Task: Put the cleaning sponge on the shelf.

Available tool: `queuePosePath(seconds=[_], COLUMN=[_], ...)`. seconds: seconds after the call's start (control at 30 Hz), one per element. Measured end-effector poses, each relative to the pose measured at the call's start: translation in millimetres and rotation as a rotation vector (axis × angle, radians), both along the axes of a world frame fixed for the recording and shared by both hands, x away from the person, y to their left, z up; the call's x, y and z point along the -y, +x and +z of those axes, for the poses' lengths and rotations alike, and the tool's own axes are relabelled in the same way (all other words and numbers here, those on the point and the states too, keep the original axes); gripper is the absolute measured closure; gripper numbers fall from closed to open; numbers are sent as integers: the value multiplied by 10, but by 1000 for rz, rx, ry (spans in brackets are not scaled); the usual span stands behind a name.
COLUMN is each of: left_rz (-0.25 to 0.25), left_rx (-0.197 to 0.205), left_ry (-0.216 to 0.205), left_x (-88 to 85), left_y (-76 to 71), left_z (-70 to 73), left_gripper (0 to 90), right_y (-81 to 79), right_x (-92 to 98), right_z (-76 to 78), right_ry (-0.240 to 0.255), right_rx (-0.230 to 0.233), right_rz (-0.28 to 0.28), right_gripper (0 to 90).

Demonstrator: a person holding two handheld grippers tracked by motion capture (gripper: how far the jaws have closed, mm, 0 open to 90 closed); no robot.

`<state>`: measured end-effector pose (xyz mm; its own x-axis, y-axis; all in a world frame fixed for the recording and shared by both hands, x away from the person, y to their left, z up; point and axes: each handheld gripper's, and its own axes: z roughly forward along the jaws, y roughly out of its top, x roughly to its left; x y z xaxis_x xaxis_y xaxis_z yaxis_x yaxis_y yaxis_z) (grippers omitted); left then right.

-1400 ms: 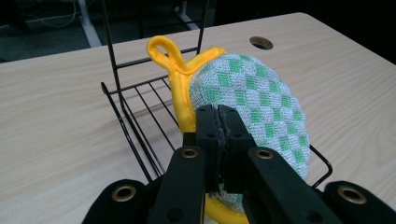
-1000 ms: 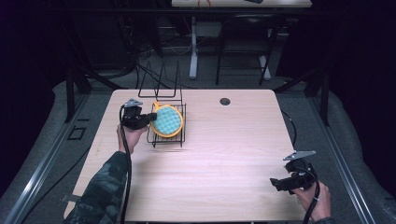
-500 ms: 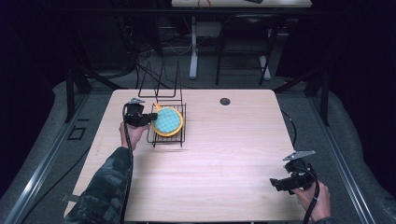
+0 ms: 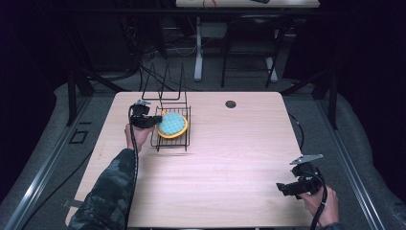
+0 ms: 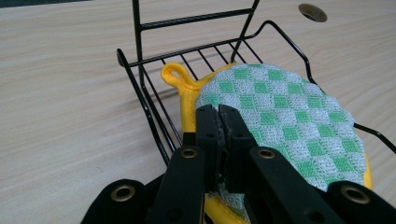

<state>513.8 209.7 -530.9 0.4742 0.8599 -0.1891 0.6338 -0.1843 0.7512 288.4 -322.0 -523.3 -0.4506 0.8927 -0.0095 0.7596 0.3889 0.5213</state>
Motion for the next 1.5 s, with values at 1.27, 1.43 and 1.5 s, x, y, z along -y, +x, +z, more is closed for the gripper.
queuePosePath(seconds=[1.27, 1.43, 1.5], left_rz=[17, 24, 17], left_rx=[25, 21, 17], left_ry=[-114, -137, -143], left_x=[-138, -202, -223], left_y=[-23, -75, -104], left_z=[140, 167, 184], left_gripper=[212, 158, 153], right_y=[-28, -23, -28], right_x=[9, 16, 14], right_z=[20, 12, 18], right_ry=[-2, 2, 2], right_rx=[7, 7, 5], right_rz=[-2, -3, -3], right_gripper=[45, 45, 45])
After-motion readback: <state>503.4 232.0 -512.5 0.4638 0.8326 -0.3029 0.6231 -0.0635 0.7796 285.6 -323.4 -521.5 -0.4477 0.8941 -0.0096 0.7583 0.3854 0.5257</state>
